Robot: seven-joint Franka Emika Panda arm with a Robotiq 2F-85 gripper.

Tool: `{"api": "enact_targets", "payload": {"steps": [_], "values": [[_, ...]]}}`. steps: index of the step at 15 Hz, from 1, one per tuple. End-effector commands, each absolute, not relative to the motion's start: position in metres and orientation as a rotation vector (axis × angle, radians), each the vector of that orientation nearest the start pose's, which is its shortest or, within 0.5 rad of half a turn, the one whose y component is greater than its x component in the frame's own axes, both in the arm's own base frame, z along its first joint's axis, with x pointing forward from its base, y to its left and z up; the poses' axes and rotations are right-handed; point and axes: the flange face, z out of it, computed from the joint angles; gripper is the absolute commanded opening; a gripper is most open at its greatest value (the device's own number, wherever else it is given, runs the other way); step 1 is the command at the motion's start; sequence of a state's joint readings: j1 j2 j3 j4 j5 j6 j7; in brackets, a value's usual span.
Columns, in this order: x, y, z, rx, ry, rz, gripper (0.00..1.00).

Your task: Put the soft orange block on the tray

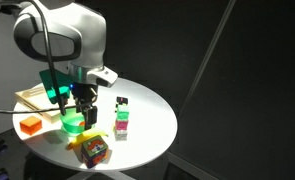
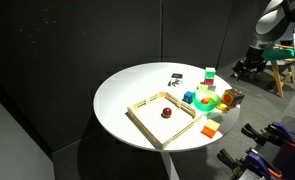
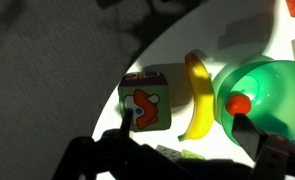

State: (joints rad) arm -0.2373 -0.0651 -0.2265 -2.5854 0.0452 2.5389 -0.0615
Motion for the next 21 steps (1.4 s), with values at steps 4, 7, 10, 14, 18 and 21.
{"api": "enact_targets", "payload": {"steps": [4, 7, 10, 14, 18, 21], "values": [[0.401, -0.226, 0.272, -3.036, 0.770, -0.031, 1.00], [0.402, -0.233, 0.263, -3.032, 0.786, -0.028, 1.00], [0.406, -0.238, 0.253, -3.041, 0.800, -0.033, 1.00], [0.402, -0.233, 0.248, -3.047, 0.777, -0.015, 1.00], [0.404, -0.235, 0.245, -3.049, 0.778, -0.010, 1.00], [0.405, -0.235, 0.246, -3.049, 0.778, -0.011, 1.00]]}}
